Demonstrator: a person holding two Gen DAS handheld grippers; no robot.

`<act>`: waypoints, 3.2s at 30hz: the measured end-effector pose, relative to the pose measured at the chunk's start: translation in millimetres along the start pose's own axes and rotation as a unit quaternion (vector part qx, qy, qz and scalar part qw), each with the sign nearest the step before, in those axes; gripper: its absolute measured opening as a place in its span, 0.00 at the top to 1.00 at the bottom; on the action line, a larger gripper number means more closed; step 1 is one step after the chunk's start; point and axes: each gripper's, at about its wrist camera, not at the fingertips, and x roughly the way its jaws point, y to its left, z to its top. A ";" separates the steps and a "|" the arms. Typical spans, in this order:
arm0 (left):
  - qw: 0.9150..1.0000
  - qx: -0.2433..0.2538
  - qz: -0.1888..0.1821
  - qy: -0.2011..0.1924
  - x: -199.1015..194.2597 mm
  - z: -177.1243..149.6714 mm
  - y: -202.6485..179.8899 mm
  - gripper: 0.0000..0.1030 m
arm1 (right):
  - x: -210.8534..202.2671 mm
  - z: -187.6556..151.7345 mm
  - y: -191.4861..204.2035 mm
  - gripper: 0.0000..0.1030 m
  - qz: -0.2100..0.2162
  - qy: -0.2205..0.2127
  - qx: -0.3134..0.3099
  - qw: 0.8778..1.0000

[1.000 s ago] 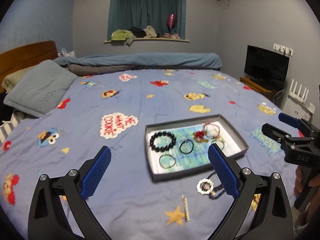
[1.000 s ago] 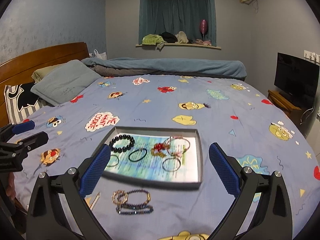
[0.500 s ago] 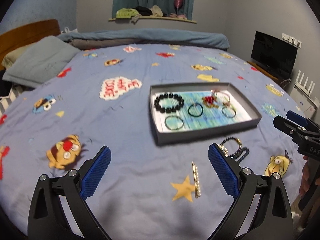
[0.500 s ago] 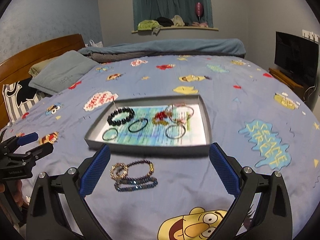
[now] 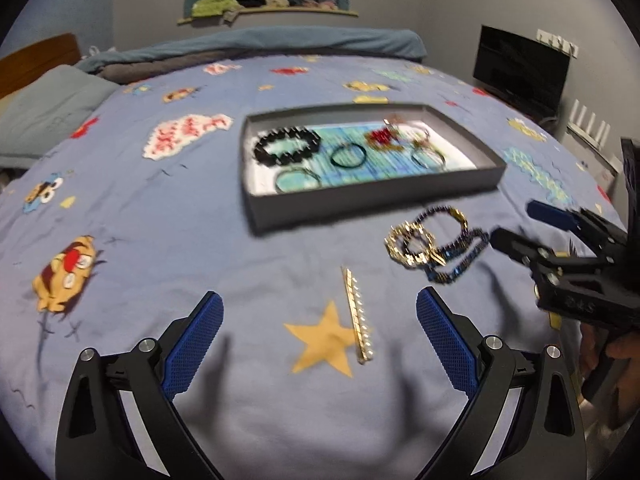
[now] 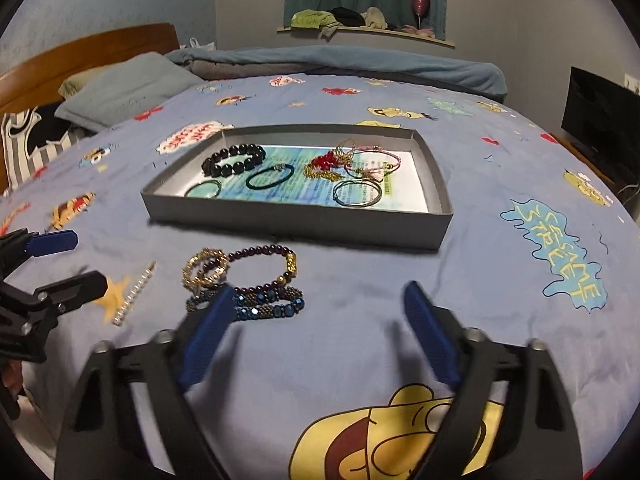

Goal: Organize jewelry
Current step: 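Close the left tool on the pearl hairpin while the right tool grasps the dark blue bead bracelet, then lift and carry the pearl hairpin and blue bead bracelet with both tools into the box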

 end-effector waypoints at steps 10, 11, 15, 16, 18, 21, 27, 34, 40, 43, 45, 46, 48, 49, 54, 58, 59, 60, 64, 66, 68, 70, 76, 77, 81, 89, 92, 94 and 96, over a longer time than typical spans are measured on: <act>0.999 0.030 -0.030 0.021 18.0 -6.5 -14.9 0.38 | 18.7 -2.7 2.7 0.60 0.028 0.022 0.002 0.999; 0.999 0.033 -0.031 0.023 19.2 -6.7 -15.6 0.42 | 19.3 -2.6 3.4 0.60 0.030 0.022 0.001 0.999; 0.998 0.049 -0.024 0.035 26.3 -10.7 -18.4 0.51 | 23.1 -2.2 5.1 0.62 0.036 0.027 0.004 0.999; 0.998 0.052 -0.025 0.034 26.1 -11.0 -19.3 0.54 | 24.0 -1.9 4.6 0.62 0.039 0.029 0.007 0.999; 0.997 0.057 -0.025 0.035 25.9 -12.1 -20.4 0.59 | 26.7 -1.3 3.9 0.62 0.049 0.034 0.014 0.998; 0.997 0.065 -0.020 0.036 28.8 -13.0 -21.1 0.66 | 30.2 -1.4 5.5 0.62 0.055 0.038 0.014 0.998; 0.997 0.072 -0.016 0.033 30.6 -11.3 -20.6 0.88 | 27.8 -0.9 7.4 0.81 0.066 0.037 0.018 0.997; 0.998 0.061 -0.023 0.024 26.1 -8.4 -16.5 0.92 | 20.1 -0.3 5.2 0.92 0.071 0.025 0.020 0.997; 0.998 0.060 -0.023 0.015 21.0 -7.9 -16.5 0.92 | 6.7 2.5 3.6 0.92 0.067 0.001 0.016 0.998; 0.998 0.060 -0.024 0.005 16.5 -6.8 -15.4 0.92 | -1.3 4.2 0.8 0.92 0.065 -0.014 0.017 0.998; 0.998 0.057 -0.024 0.000 13.6 -6.1 -13.8 0.92 | -6.5 5.3 -1.6 0.92 0.064 -0.023 0.019 0.998; 0.998 0.055 -0.025 -0.002 12.5 -5.4 -13.2 0.92 | -9.1 5.8 -3.1 0.92 0.063 -0.028 0.021 0.997; 0.998 0.053 -0.027 -0.008 10.2 -4.5 -11.9 0.92 | -13.8 7.4 -7.2 0.92 0.061 -0.038 0.024 0.997; 0.998 0.052 -0.028 -0.010 9.3 -3.9 -11.6 0.92 | -15.8 7.8 -9.1 0.92 0.061 -0.041 0.026 0.997; 0.998 0.055 -0.027 -0.018 7.2 -2.5 -12.9 0.92 | -23.4 9.1 -15.6 0.92 0.061 -0.051 0.034 0.996; 0.998 0.054 -0.029 -0.025 3.7 -0.3 -13.4 0.92 | -26.9 10.0 -18.1 0.92 0.063 -0.054 0.038 0.996; 0.998 0.051 -0.031 -0.026 2.4 0.5 -13.1 0.92 | -28.6 10.9 -18.1 0.92 0.065 -0.055 0.038 0.996; 0.998 0.049 -0.035 -0.028 0.7 1.6 -12.6 0.92 | -29.8 11.5 -17.6 0.92 0.065 -0.057 0.036 0.996; 0.998 0.038 -0.035 -0.039 -7.5 7.8 -5.3 0.92 | -35.7 16.1 -14.3 0.92 0.067 -0.060 0.024 0.996; 0.998 0.029 -0.037 -0.042 -9.4 12.8 -1.4 0.92 | -39.0 21.6 -12.0 0.92 0.062 -0.065 0.015 0.996; 0.998 0.025 -0.036 -0.045 -10.3 18.5 0.3 0.92 | -43.7 28.5 -10.1 0.92 0.053 -0.075 0.006 0.996; 0.998 0.019 -0.032 -0.052 -12.5 28.7 2.6 0.92 | -46.4 36.2 -10.6 0.92 0.049 -0.082 0.004 0.995; 0.998 0.021 -0.020 -0.062 -6.4 61.1 0.1 0.92 | -48.8 71.0 -17.5 0.92 0.025 -0.110 0.003 0.994; 0.998 0.023 -0.018 -0.063 -4.5 65.9 -1.3 0.92 | -48.0 76.1 -19.5 0.92 0.022 -0.115 0.004 0.993; 0.997 0.024 -0.022 -0.072 6.2 88.7 -6.9 0.92 | -37.9 96.8 -24.4 0.92 0.008 -0.127 0.005 0.992; 0.997 0.014 -0.031 -0.070 39.9 106.2 -13.1 0.92 | -10.0 107.1 -32.3 0.92 0.001 -0.131 0.015 0.991; 0.998 0.009 -0.038 -0.056 55.1 103.5 -9.9 0.92 | 2.9 103.2 -35.4 0.92 0.003 -0.121 0.013 0.993; 0.998 0.011 -0.037 -0.049 64.9 102.0 -10.1 0.92 | 10.5 100.4 -37.0 0.92 0.008 -0.112 0.012 0.994; 0.998 0.014 -0.038 -0.046 70.5 102.0 -11.3 0.92 | 17.3 99.0 -37.9 0.92 0.012 -0.103 0.011 0.995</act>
